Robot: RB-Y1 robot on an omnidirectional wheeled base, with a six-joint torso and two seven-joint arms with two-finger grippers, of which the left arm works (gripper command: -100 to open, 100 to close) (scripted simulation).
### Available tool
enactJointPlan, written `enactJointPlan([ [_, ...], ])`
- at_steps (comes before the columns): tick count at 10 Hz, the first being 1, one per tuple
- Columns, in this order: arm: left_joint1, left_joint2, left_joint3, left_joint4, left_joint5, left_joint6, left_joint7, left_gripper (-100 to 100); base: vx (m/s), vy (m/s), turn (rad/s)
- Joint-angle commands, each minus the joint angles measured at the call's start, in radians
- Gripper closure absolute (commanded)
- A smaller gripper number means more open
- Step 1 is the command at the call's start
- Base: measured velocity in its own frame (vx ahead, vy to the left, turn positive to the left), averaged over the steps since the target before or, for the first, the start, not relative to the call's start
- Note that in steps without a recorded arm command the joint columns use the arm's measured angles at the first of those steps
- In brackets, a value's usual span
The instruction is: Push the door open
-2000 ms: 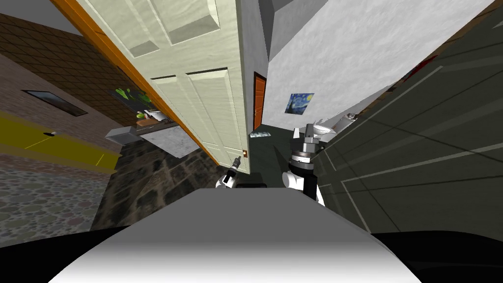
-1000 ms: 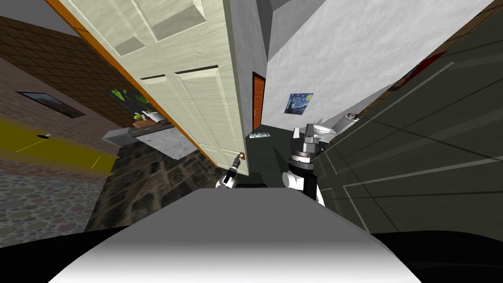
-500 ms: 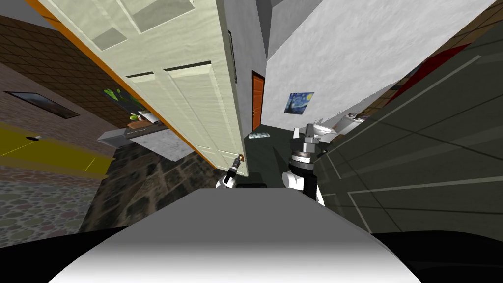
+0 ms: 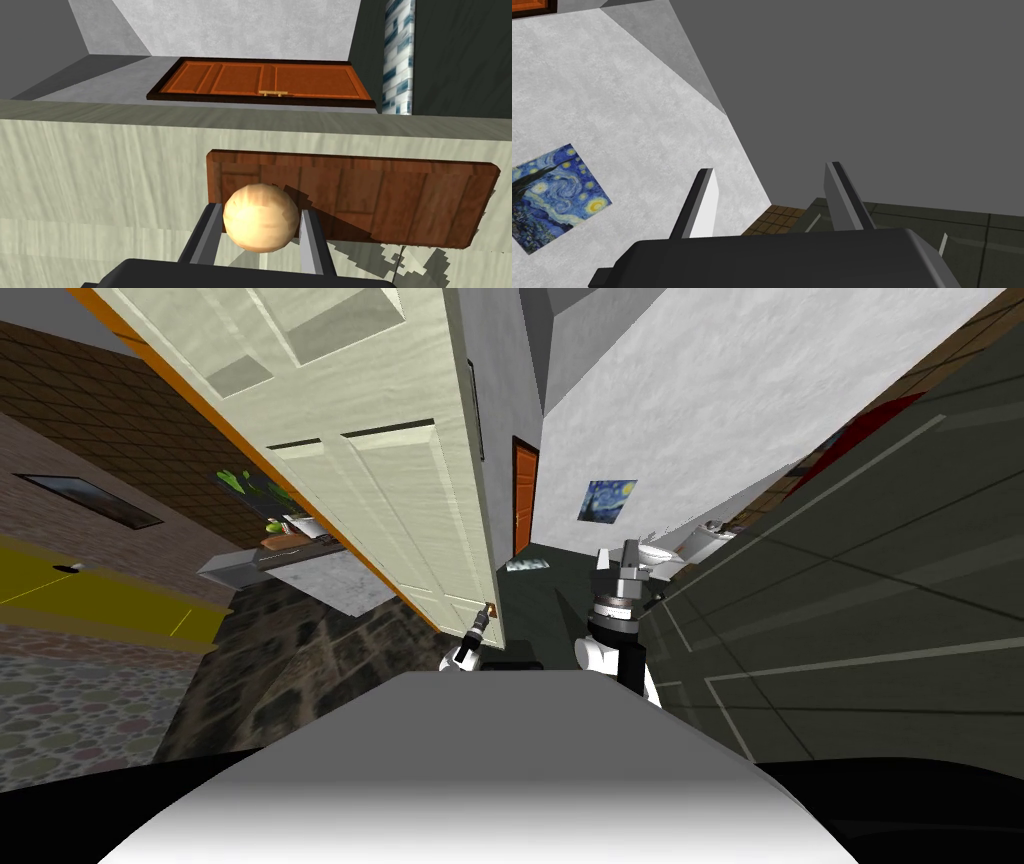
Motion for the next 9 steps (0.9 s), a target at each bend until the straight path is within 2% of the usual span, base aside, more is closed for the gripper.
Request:
enactJointPlan([
  [1,0.000,0.006,0.010,-0.010,0.005,0.003,-0.003,100,0.153,-0.038,0.022],
  [5,-0.003,0.017,0.045,-0.006,0.025,0.007,-0.018,100,0.183,-0.090,0.031],
  [8,-0.003,0.017,0.045,-0.006,0.025,0.007,-0.018,100,0.074,-0.028,0.006],
  [9,-0.005,0.021,0.069,-0.004,0.038,0.009,-0.029,100,0.108,-0.057,0.052],
])
